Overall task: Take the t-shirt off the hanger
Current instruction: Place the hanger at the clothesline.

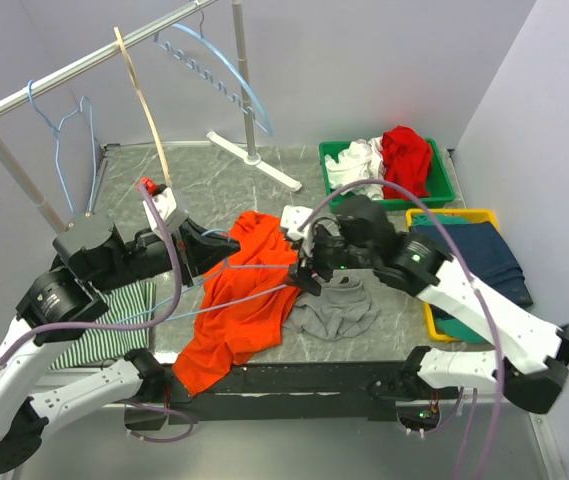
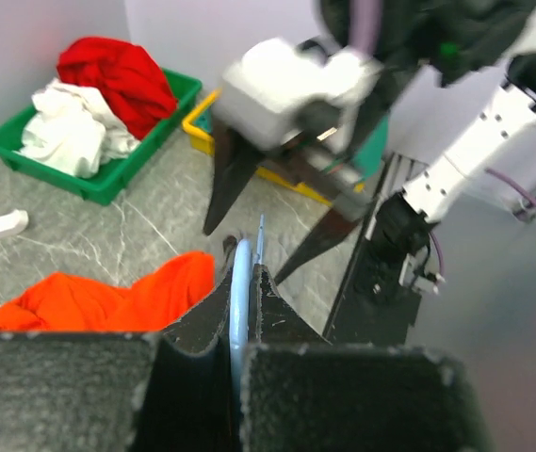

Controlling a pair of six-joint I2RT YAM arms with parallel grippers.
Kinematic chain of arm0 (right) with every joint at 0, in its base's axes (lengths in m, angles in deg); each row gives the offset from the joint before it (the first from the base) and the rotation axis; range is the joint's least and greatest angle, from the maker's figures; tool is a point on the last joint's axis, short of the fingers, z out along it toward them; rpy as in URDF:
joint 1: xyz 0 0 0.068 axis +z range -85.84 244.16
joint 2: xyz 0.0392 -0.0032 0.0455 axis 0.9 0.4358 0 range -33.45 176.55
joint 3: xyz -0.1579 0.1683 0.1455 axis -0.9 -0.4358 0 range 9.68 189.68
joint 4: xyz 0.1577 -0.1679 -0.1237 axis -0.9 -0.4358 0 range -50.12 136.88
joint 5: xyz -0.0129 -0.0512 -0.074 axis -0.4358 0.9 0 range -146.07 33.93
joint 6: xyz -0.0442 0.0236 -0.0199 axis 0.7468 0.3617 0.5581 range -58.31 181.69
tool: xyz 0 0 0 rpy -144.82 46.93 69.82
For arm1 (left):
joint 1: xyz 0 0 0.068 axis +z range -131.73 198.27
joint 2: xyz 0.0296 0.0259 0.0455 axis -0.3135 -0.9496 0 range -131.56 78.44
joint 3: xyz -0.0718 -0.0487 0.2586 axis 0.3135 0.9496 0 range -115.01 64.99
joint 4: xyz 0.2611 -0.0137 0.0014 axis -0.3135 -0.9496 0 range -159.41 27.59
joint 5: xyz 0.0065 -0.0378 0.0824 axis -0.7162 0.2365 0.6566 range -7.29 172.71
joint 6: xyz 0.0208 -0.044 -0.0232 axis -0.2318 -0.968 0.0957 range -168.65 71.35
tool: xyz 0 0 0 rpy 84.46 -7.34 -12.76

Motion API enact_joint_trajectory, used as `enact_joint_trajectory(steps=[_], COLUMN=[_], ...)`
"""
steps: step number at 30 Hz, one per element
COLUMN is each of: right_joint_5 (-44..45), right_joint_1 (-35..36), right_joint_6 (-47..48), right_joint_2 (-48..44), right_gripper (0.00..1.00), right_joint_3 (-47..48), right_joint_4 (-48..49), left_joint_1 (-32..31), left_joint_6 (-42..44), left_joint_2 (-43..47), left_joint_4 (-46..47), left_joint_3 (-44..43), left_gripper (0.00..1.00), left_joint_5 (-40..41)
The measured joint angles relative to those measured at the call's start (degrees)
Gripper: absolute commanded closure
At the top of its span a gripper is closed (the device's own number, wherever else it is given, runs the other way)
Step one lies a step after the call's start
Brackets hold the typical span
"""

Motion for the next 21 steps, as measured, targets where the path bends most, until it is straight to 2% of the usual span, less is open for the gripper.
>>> enact_joint_trajectory(steps=[4, 10, 19, 21], right_joint_5=[-1.03, -2.43, -5.84, -6.82], right_joint_1=[-0.02, 0.00, 0.00, 0.00], right_joint_6=[1.90, 3.45, 4.92, 5.14], right_joint_2=[3.82, 3.74, 3.74, 3.74], right_gripper=[0.21, 0.34, 0.38, 0.43], right_joint_3=[0.00, 0.28, 0.28, 0.28], right_joint_4=[-3.48, -3.76, -3.82, -3.82], left_joint_1=[0.00, 0.00, 0.00, 0.00], left_joint_6=[0.48, 0.63, 0.59, 0.59], left_joint_2=[0.31, 0.33, 1.27, 1.36], left_joint_4=[-3.06, -5.33, -5.40, -5.40], left_joint_3=[-0.61, -0.74, -0.74, -0.76], left_gripper=[0.99, 0.99, 0.99, 0.99], left_joint_5=[-1.36, -1.40, -2.95, -3.39])
